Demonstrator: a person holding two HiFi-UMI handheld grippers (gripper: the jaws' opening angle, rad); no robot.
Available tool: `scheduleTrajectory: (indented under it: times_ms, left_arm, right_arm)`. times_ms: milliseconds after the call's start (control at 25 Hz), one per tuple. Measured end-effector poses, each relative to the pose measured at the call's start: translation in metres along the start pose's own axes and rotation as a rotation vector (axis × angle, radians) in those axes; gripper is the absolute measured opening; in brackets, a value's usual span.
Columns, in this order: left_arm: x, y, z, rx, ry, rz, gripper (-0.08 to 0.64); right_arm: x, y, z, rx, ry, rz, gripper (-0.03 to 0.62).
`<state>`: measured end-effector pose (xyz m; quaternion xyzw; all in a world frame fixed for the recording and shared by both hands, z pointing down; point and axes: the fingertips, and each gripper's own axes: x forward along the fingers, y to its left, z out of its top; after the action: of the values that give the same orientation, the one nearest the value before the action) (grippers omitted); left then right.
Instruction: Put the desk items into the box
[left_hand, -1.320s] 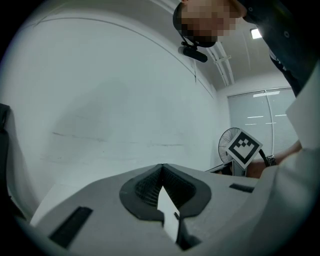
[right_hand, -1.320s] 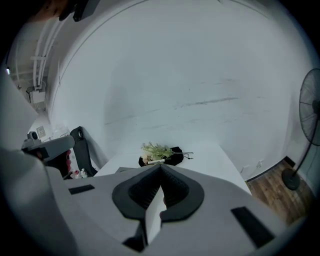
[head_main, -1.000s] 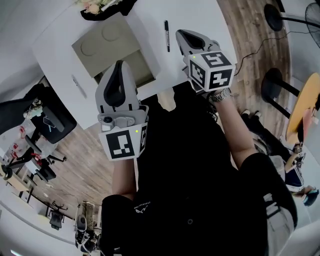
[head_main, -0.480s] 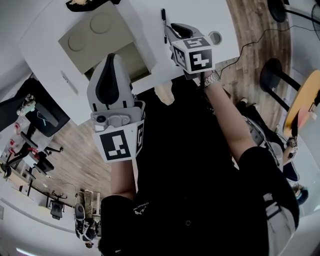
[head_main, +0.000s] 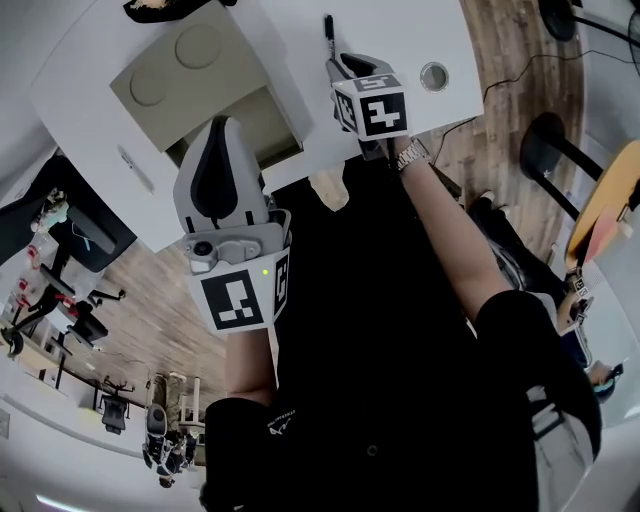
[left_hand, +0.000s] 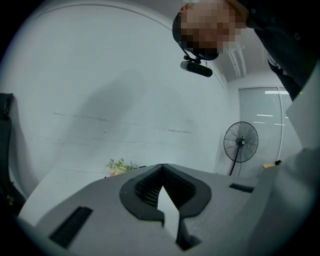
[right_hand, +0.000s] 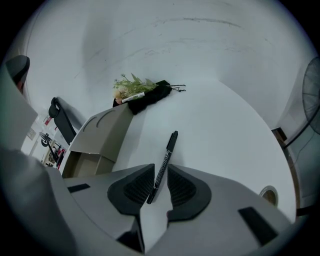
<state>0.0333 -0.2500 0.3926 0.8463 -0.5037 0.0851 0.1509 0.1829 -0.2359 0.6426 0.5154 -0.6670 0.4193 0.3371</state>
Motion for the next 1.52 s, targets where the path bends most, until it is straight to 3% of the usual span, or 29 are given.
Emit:
scheduleTrajectory:
  times_ms: [840, 1520]
  left_arm:
    - [-0.02, 0.014, -0.005, 0.005, 0.014, 0.0, 0.008]
    - [-0.06, 0.008, 0.018, 0.051, -0.054, -0.059, 0.008]
  right_arm:
    - [0.011, -0.001, -0.014, 0.042, 0.027, -0.094, 0.038]
    - [-0.051, 0.009, 0.005, 0.079, -0.125, -0.143, 0.038]
